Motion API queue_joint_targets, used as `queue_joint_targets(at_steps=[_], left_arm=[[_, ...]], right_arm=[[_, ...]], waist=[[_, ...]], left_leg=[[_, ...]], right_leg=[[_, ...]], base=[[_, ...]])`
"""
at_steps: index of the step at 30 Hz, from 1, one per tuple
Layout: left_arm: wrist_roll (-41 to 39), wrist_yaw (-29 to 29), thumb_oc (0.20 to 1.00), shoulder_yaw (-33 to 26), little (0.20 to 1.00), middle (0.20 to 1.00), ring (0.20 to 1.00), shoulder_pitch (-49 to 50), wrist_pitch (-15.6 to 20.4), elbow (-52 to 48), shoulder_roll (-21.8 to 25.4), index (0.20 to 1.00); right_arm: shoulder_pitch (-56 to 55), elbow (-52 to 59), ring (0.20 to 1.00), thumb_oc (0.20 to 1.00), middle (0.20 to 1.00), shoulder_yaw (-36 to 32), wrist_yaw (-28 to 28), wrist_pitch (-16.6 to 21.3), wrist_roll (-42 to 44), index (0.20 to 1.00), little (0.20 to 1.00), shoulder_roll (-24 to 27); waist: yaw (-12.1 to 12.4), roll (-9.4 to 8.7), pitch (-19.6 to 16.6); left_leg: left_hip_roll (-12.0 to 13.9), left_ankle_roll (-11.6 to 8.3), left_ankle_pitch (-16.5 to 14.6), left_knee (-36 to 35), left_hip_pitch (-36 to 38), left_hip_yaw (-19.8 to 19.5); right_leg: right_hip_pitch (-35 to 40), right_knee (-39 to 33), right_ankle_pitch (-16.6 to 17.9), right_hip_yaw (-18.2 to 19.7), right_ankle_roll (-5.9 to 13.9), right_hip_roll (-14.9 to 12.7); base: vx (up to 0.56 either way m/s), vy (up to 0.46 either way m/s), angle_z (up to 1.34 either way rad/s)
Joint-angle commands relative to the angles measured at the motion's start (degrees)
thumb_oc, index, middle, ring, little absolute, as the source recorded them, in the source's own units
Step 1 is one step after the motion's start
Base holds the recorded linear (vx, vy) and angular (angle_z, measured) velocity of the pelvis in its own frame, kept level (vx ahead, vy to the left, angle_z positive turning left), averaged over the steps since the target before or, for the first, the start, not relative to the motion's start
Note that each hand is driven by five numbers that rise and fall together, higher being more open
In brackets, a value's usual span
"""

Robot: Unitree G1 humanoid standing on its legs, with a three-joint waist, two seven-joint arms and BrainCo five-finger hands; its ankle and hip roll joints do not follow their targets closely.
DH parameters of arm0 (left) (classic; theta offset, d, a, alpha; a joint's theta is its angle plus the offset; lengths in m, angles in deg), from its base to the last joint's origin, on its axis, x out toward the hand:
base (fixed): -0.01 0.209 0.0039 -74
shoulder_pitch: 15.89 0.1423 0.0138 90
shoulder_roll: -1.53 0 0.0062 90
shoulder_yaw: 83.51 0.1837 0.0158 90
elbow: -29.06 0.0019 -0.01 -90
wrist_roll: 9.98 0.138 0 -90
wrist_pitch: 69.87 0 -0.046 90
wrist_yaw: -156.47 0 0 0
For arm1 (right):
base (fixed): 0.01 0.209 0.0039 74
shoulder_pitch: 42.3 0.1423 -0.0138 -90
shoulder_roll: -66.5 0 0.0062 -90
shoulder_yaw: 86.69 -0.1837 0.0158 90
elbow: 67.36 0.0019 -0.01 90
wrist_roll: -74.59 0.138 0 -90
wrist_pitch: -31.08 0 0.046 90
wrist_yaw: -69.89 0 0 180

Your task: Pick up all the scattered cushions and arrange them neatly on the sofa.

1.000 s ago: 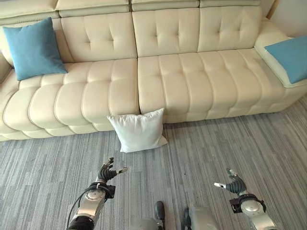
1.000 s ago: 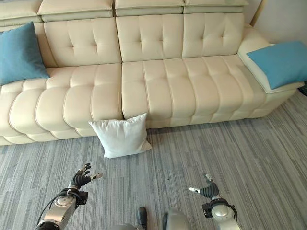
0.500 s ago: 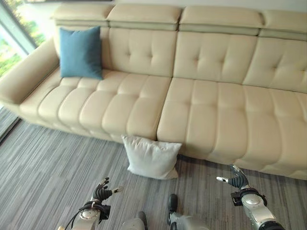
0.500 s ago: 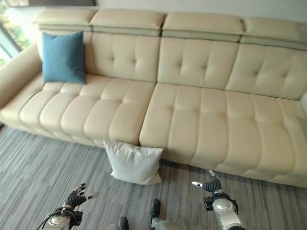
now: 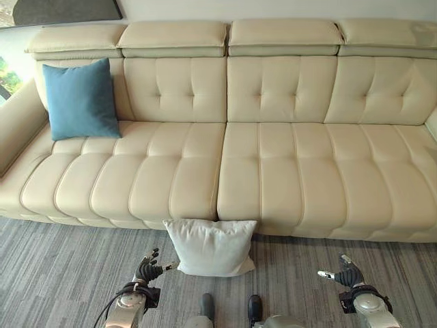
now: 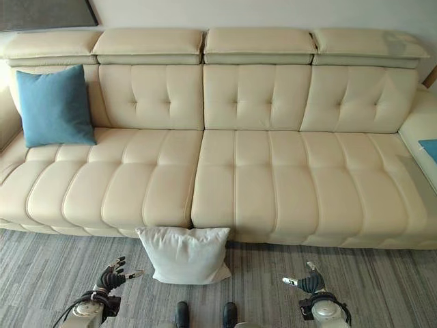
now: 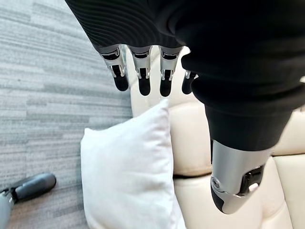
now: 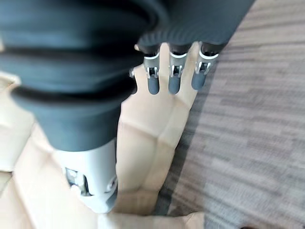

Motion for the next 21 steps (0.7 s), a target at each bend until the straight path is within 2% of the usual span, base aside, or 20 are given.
queue_joint_targets(at_steps=[1, 2, 3, 5, 6, 8, 9, 10, 11, 12, 13, 14, 16, 17, 19, 20, 21], left_arm=[[1.60, 1.49, 1.000, -1.04, 1.000, 1.000, 1.000, -0.80, 1.13, -0.33, 3.43, 1.000], [1.14, 2.47, 1.000, -2.16, 1.000, 1.000, 1.000, -1.50, 1.10, -0.16, 4.62, 1.000], [1.14, 2.46, 1.000, -2.18, 1.000, 1.000, 1.000, -1.52, 1.10, -0.16, 4.63, 1.000], [0.57, 4.32, 1.000, -3.20, 1.000, 1.000, 1.000, -3.23, 1.37, -0.11, 6.45, 1.000], [0.02, 6.22, 1.000, -3.65, 1.000, 1.000, 1.000, -5.15, 1.96, 1.31, 7.65, 1.000], [-0.51, 7.28, 1.000, -3.89, 1.000, 1.000, 1.000, -6.29, 2.40, 2.22, 8.12, 1.000], [-1.35, 8.32, 1.000, -3.39, 1.000, 1.000, 1.000, -8.74, 2.58, 3.83, 8.83, 1.000], [-1.88, 8.80, 1.000, -3.19, 1.000, 1.000, 1.000, -10.19, 3.00, 4.56, 9.42, 1.000], [-3.33, 9.23, 1.000, -3.11, 1.000, 1.000, 1.000, -11.98, 3.44, 6.42, 9.69, 1.000], [-3.94, 9.82, 1.000, -2.18, 1.000, 1.000, 1.000, -13.50, 3.72, 8.06, 9.94, 1.000], [-5.69, 10.37, 1.000, -0.84, 1.000, 1.000, 1.000, -17.38, 4.09, 10.38, 10.71, 1.000], [-5.72, 10.35, 1.000, -0.84, 1.000, 1.000, 1.000, -17.52, 4.14, 10.48, 10.73, 1.000], [-6.57, 10.94, 1.000, 0.81, 1.000, 1.000, 1.000, -22.37, 4.23, 13.32, 12.83, 1.000], [-7.21, 10.65, 1.000, 2.89, 1.000, 1.000, 1.000, -26.44, 4.22, 13.99, 14.63, 1.000], [-7.23, 10.63, 1.000, 2.91, 1.000, 1.000, 1.000, -26.56, 4.24, 14.06, 14.65, 1.000], [-8.80, 10.35, 1.000, 5.19, 1.000, 1.000, 1.000, -32.86, 4.16, 14.98, 16.59, 1.000], [-8.83, 10.33, 1.000, 5.22, 1.000, 1.000, 1.000, -32.95, 4.18, 15.05, 16.61, 1.000]], right_arm=[[1.64, 2.38, 1.000, 1.000, 1.000, 0.09, 0.76, 0.48, -2.21, 1.000, 1.000, 0.63], [2.52, 3.23, 1.000, 1.000, 1.000, 1.16, 1.28, 0.05, -4.10, 1.000, 1.000, 1.08], [2.55, 3.22, 1.000, 1.000, 1.000, 1.17, 1.28, 0.04, -4.11, 1.000, 1.000, 1.06], [5.28, 4.09, 1.000, 1.000, 1.000, 3.17, 2.31, -0.27, -5.85, 1.000, 1.000, 1.96], [7.96, 4.69, 1.000, 1.000, 1.000, 5.00, 3.49, -0.04, -6.24, 1.000, 1.000, 2.08], [9.64, 4.77, 1.000, 1.000, 1.000, 5.88, 4.27, 0.21, -6.43, 1.000, 1.000, 2.54], [11.78, 4.61, 1.000, 1.000, 1.000, 7.04, 5.20, 0.43, -6.29, 1.000, 1.000, 3.30], [12.80, 4.47, 1.000, 1.000, 1.000, 7.24, 5.58, 0.38, -5.57, 1.000, 1.000, 3.50], [15.58, 3.39, 1.000, 1.000, 1.000, 8.77, 6.19, 0.45, -5.25, 1.000, 1.000, 3.81], [16.65, 2.65, 1.000, 1.000, 1.000, 9.19, 6.95, 0.66, -4.64, 1.000, 1.000, 4.14], [21.12, 0.98, 1.000, 1.000, 1.000, 10.70, 8.03, 1.00, -2.85, 1.000, 1.000, 4.65], [21.27, 0.87, 1.000, 1.000, 1.000, 10.72, 8.04, 1.05, -2.82, 1.000, 1.000, 4.64], [26.50, -2.20, 1.000, 1.000, 1.000, 12.47, 9.22, 1.15, -0.54, 1.000, 1.000, 5.11], [30.91, -5.18, 1.000, 1.000, 1.000, 13.39, 10.12, 1.08, 1.27, 1.000, 1.000, 5.80], [31.04, -5.29, 1.000, 1.000, 1.000, 13.40, 10.11, 1.12, 1.30, 1.000, 1.000, 5.79], [36.65, -9.81, 1.000, 1.000, 1.000, 14.51, 11.08, 0.89, 4.27, 1.000, 1.000, 6.01], [36.74, -9.89, 1.000, 1.000, 1.000, 14.51, 11.06, 0.92, 4.29, 1.000, 1.000, 6.01]], waist=[[1.80, -2.64, -0.47], [2.19, -2.79, 0.90], [2.21, -2.84, 0.83], [2.53, -3.13, 3.92], [3.06, -3.03, 5.85], [3.24, -2.95, 6.87], [3.11, -3.73, 8.48], [2.96, -4.07, 8.69], [3.38, -3.89, 9.16], [3.63, -3.74, 9.32], [3.65, -3.62, 10.71], [3.64, -3.63, 10.61], [3.44, -3.64, 10.99], [3.03, -3.55, 11.54], [3.01, -3.54, 11.44], [2.44, -3.25, 12.00], [2.43, -3.24, 11.85]], left_leg=[[-0.75, -0.30, -7.97, 8.91, -3.73, 0.85], [-1.24, 0.61, -8.66, 9.79, -4.81, 0.62], [-1.27, 0.63, -8.69, 9.88, -4.96, 0.67], [-1.66, 1.50, -9.06, 11.96, -7.44, 0.83], [-1.38, 1.76, -9.62, 13.66, -9.73, 1.77], [-1.36, 1.45, -11.25, 15.16, -10.65, 1.65], [-1.69, 1.66, -10.44, 16.96, -13.40, 1.78], [-2.09, 1.61, -10.71, 19.70, -16.80, 1.10], [-1.92, 1.52, -11.05, 21.25, -19.57, 1.34], [-2.28, 1.14, -12.85, 22.61, -21.02, 0.95], [-2.42, 1.00, -12.96, 25.75, -26.02, 0.44], [-2.40, 1.00, -13.03, 25.94, -26.31, 0.45], [-1.52, 0.83, -12.62, 27.73, -31.40, 0.88], [-1.11, 0.89, -12.49, 30.17, -36.27, 0.36], [-1.09, 0.89, -12.53, 30.33, -36.55, 0.33], [-0.78, 1.13, -12.62, 33.76, -44.39, -0.14], [-0.77, 1.14, -12.66, 33.91, -44.70, -0.15]], right_leg=[[-3.61, 8.48, -5.48, 1.41, 8.35, -8.52], [-6.63, 12.70, -5.40, 1.84, 8.64, -9.27], [-6.85, 12.92, -5.49, 1.91, 8.65, -9.31], [-12.27, 19.05, -3.99, 2.21, 8.66, -9.94], [-15.94, 22.14, -3.45, 1.04, 8.54, -10.65], [-17.98, 23.68, -4.74, 0.94, 8.55, -10.78], [-20.32, 22.67, -3.88, 0.88, 7.55, -9.84], [-21.27, 21.92, -4.23, 1.72, 7.62, -9.56], [-23.22, 21.77, -4.32, 1.06, 7.32, -10.30], [-22.85, 21.10, -6.14, 0.75, 7.20, -10.31], [-28.23, 23.70, -7.33, 1.44, 6.04, -9.01], [-28.52, 23.87, -7.40, 1.46, 6.03, -9.01], [-33.53, 25.70, -7.26, 0.75, 5.62, -9.30], [-37.88, 27.52, -7.43, 0.61, 5.06, -9.19], [-38.12, 27.62, -7.46, 0.59, 5.05, -9.19], [-45.50, 30.83, -7.92, 1.08, 4.57, -9.03], [-45.79, 30.96, -7.96, 1.08, 4.56, -9.05]], base=[[-0.04, 0.157, -0.03], [-0.05, 0.157, -0.05], [-0.10, 0.155, -0.10], [-0.20, 0.115, -0.08], [-0.19, 0.097, -0.03], [-0.08, 0.032, -0.18], [-0.13, -0.038, -0.09], [-0.21, -0.058, -0.10], [-0.06, -0.056, 0.02], [-0.10, -0.077, 0.26], [-0.04, -0.080, 0.43], [-0.12, -0.052, 0.47], [-0.08, -0.054, 0.24], [-0.07, -0.073, 0.19], [-0.06, -0.041, 0.10], [-0.08, -0.028, 0.04], [-0.11, -0.018, 0.06]])
